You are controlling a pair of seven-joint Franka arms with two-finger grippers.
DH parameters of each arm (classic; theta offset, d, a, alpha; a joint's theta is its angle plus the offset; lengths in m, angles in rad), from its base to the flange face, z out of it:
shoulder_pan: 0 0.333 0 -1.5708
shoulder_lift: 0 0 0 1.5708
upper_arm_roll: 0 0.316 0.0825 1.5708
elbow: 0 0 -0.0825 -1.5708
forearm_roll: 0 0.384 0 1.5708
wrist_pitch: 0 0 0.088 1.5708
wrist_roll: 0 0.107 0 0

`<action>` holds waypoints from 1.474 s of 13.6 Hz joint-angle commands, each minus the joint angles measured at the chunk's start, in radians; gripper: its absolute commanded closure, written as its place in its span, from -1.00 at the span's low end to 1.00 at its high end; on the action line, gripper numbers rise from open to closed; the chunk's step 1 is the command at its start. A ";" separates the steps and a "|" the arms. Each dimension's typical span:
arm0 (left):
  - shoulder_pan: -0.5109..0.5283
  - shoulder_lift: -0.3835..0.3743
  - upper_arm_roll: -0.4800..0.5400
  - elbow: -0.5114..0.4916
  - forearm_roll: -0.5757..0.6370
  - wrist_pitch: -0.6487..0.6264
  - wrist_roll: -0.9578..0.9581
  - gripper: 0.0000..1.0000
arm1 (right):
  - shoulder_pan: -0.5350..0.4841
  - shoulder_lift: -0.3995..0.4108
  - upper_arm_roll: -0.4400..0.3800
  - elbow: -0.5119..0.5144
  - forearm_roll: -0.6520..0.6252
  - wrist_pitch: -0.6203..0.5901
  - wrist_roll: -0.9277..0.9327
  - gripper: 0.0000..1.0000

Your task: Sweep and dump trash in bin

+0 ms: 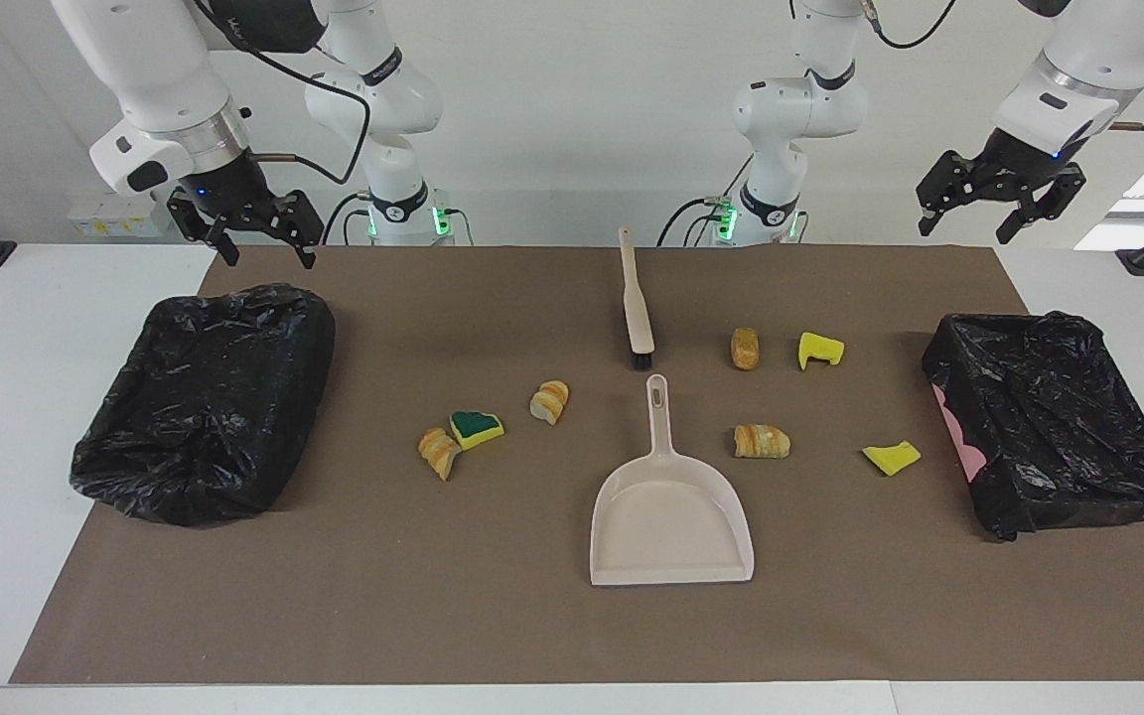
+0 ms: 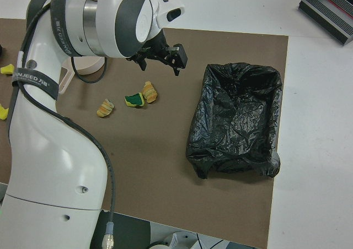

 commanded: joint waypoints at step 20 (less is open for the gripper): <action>-0.006 -0.339 -0.391 -0.646 -0.088 0.265 -0.306 -1.00 | -0.009 -0.014 0.006 -0.011 0.018 -0.018 -0.058 -1.00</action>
